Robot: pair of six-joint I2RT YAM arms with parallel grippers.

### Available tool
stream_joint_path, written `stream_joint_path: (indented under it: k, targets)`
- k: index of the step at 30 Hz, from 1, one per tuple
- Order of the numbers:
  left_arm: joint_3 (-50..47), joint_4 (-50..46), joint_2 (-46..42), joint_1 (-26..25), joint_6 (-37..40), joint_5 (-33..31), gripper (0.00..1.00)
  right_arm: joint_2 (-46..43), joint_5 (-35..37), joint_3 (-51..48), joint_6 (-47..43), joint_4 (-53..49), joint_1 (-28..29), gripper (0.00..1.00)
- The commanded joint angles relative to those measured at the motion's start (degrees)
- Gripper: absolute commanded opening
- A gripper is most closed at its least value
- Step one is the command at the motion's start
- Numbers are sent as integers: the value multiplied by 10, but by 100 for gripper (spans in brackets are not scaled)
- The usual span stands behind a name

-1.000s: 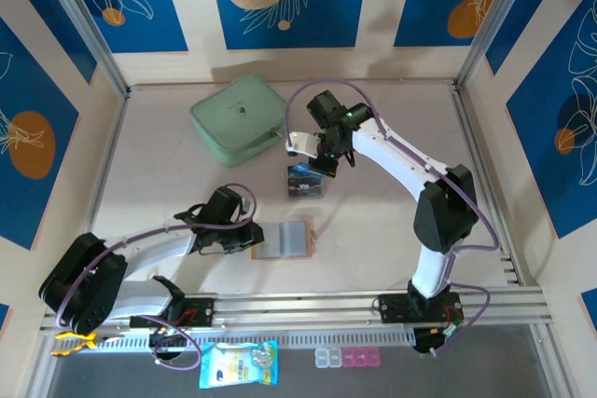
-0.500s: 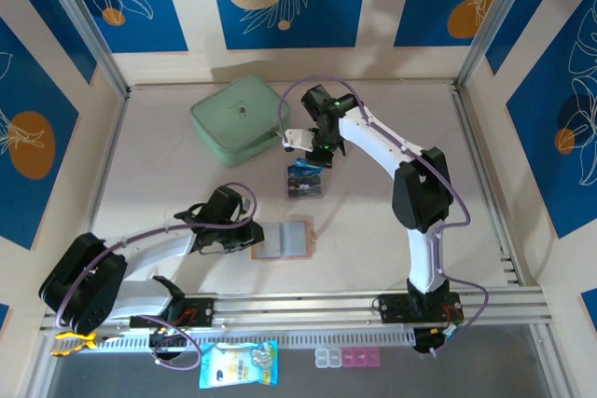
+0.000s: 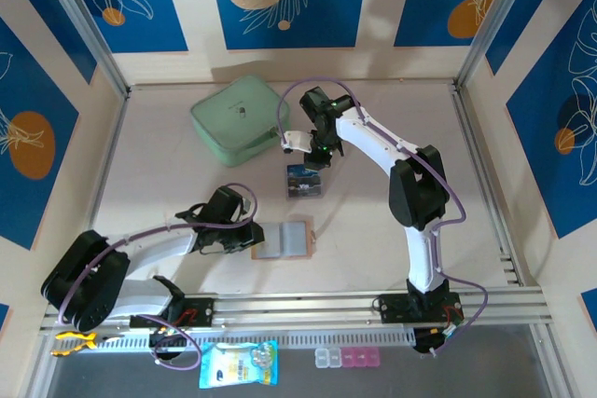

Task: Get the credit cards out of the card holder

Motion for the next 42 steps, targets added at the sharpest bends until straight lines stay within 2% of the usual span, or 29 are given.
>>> stream_joint_path:
  k: [1, 9, 17, 23, 28, 33, 38, 42]
  targets:
    - [8, 5, 8, 4, 6, -3, 19, -22, -7, 0, 30, 7, 2, 20]
    - [12, 3, 15, 5, 15, -4, 18, -99, -44, -84, 213, 76, 25, 18]
    - [6, 14, 13, 4, 12, 2, 18, -197, -50, -233, 498, 208, 71, 18]
    - [4, 0, -13, 4, 12, -10, 18, -252, -19, -342, 691, 295, 118, 11]
    - [16, -68, -49, 4, 36, -58, 18, -267, -11, -383, 832, 316, 156, 3]
    - [12, -90, -55, 5, 44, -68, 17, -260, -23, -408, 894, 333, 184, 0]
    - [-11, -51, -44, 4, 33, -38, 14, -229, -45, -396, 926, 310, 198, 0]
    - [-14, -45, -34, 5, 33, -29, 12, -215, -35, -395, 940, 317, 219, 0]
